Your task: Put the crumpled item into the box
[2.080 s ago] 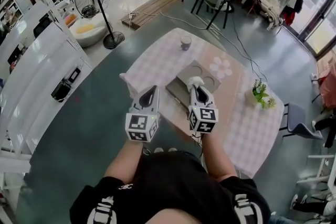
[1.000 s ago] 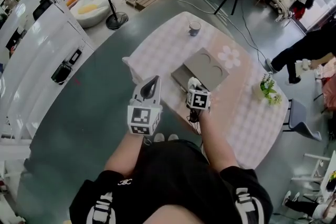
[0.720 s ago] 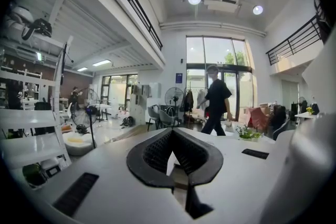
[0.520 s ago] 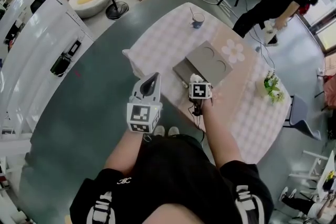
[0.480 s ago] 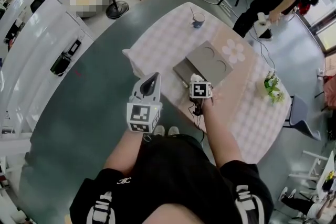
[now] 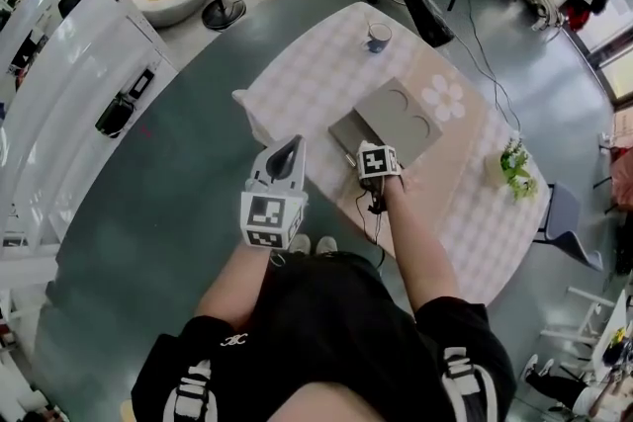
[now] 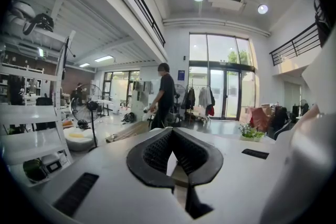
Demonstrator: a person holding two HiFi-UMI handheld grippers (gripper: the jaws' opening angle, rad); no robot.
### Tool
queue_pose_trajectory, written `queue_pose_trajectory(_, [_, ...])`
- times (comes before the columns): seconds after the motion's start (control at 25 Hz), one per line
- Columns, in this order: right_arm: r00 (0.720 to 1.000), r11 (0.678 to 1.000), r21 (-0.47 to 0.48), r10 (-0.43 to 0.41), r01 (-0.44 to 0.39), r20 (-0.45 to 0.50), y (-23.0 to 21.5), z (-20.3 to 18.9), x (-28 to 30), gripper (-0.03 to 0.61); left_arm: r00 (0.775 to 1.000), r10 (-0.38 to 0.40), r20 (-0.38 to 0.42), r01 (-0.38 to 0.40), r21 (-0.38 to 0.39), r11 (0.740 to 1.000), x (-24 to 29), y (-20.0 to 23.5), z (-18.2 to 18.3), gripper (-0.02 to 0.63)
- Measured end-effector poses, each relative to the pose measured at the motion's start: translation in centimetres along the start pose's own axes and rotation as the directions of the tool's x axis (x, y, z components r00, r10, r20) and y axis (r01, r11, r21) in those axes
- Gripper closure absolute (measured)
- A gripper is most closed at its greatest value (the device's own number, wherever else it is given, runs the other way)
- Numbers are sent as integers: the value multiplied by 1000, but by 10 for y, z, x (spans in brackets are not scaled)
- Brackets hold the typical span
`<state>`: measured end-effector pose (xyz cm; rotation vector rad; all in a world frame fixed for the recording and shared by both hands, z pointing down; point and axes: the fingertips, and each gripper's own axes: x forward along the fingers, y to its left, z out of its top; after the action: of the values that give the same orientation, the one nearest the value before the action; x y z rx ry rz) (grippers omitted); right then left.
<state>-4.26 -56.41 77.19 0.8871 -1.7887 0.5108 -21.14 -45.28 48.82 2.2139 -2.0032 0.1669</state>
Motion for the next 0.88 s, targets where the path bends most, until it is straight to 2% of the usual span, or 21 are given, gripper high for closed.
queue_pose_trajectory(0.16, [1000, 1000, 6, -5, 5, 21, -1, 3, -4, 459, 1000, -8, -7, 8, -1, 1000, 0, -2, -1, 623])
queue_pose_trajectory(0.4, [996, 997, 41, -70, 68, 63, -14, -1, -32, 448, 1000, -22, 0, 22, 6, 1000, 0, -10, 3, 623])
queue_pose_trajectory(0.48, [992, 996, 81, -42, 32, 115, -10, 1, -43, 448, 1000, -28, 9, 28, 9, 1000, -1, -14, 5, 623])
queue_pose_trajectory(0.56, [974, 992, 115, 23, -50, 224, 2, 13, -59, 448, 999, -34, 22, 34, 9, 999, -1, -17, 8, 622])
queue_pose_trajectory(0.64, [929, 992, 114, 3, -48, 369, -3, 34, -85, 449, 999, -41, 29, 41, 7, 999, -2, -22, 11, 623])
queue_pose_trajectory(0.72, [864, 992, 123, -30, -37, 503, -8, 51, -121, 449, 998, -45, 32, 45, 9, 999, -3, -26, 13, 623])
queue_pose_trajectory(0.8, [777, 991, 133, -59, -32, 627, -10, 64, -161, 451, 998, -51, 39, 50, 15, 999, -5, -31, 16, 623])
queue_pose_trajectory(0.88, [670, 990, 135, -83, -26, 737, -11, 75, -205, 453, 997, -58, 48, 57, 22, 998, -8, -36, 20, 622])
